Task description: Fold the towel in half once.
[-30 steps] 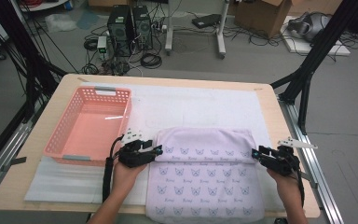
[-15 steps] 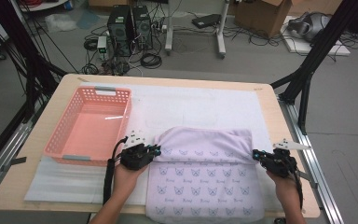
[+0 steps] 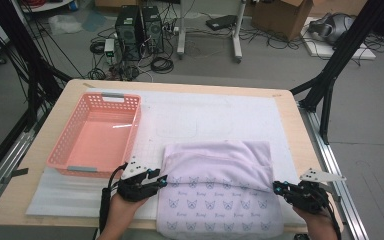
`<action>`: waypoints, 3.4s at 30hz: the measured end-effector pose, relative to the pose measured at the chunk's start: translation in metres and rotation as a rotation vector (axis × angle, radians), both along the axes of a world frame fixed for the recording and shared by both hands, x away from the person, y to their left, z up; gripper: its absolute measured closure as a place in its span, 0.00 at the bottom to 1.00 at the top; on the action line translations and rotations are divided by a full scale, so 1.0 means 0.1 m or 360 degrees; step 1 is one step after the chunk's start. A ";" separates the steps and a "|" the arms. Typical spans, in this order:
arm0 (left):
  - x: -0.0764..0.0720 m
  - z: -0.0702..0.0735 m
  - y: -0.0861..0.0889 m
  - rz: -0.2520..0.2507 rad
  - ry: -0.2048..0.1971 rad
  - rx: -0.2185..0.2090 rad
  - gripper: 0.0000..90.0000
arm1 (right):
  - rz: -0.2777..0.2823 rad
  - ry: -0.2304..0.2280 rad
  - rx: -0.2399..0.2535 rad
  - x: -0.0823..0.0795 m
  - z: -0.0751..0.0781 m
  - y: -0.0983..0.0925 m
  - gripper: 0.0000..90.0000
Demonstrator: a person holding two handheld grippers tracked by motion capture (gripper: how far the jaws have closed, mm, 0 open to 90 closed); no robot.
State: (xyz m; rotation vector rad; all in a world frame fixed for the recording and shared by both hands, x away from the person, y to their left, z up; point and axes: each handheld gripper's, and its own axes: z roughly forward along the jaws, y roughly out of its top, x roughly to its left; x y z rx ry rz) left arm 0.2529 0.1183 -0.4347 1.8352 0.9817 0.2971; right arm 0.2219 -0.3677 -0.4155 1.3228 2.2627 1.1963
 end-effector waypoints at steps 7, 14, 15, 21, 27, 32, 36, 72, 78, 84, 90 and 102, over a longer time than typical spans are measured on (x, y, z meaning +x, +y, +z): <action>0.25 0.06 -0.15 0.0020 -0.0038 -0.0016 0.51 | -0.0111 -0.0121 -0.0040 0.22 0.05 0.15 0.57; 0.48 -0.10 -0.38 0.0040 0.0071 0.0192 0.67 | -0.0088 -0.0042 -0.0197 0.61 -0.16 0.38 0.56; 0.46 -0.10 -0.39 0.0034 0.0043 0.0209 0.77 | -0.0073 -0.0015 -0.0224 0.64 -0.20 0.40 0.64; 0.28 -0.03 -0.32 -0.0016 -0.0007 0.0112 0.91 | 0.0006 -0.0028 -0.0224 0.54 -0.18 0.38 0.94; 0.01 0.00 -0.23 -0.0100 -0.0012 0.0060 0.86 | 0.0092 -0.0060 -0.0150 0.22 -0.02 0.32 0.94; -0.13 0.00 -0.19 -0.0165 0.0039 0.0023 0.82 | 0.0158 -0.0054 -0.0141 -0.05 0.03 0.24 0.94; -0.13 0.04 -0.17 -0.0141 0.0004 0.0005 0.71 | 0.0157 -0.0033 -0.0121 -0.12 0.05 0.15 0.88; -0.07 0.01 -0.14 -0.0098 0.0121 0.0040 0.63 | 0.0163 -0.0017 -0.0115 0.05 -0.01 0.42 0.76; 0.20 0.17 -0.18 -0.0062 -0.0032 0.0118 0.65 | 0.0104 -0.0099 -0.0072 0.07 0.05 0.36 0.75; 0.46 0.14 -0.16 0.0023 -0.0008 0.0072 0.70 | 0.0109 -0.0095 -0.0080 0.07 0.04 0.37 0.75; 0.45 0.25 -0.12 0.0045 -0.0067 0.0073 0.69 | 0.0096 -0.0093 -0.0086 0.06 0.03 0.36 0.75; 0.61 -0.02 -0.24 0.0070 0.0055 0.0217 0.82 | 0.0132 -0.0099 -0.0105 0.08 0.01 0.43 0.75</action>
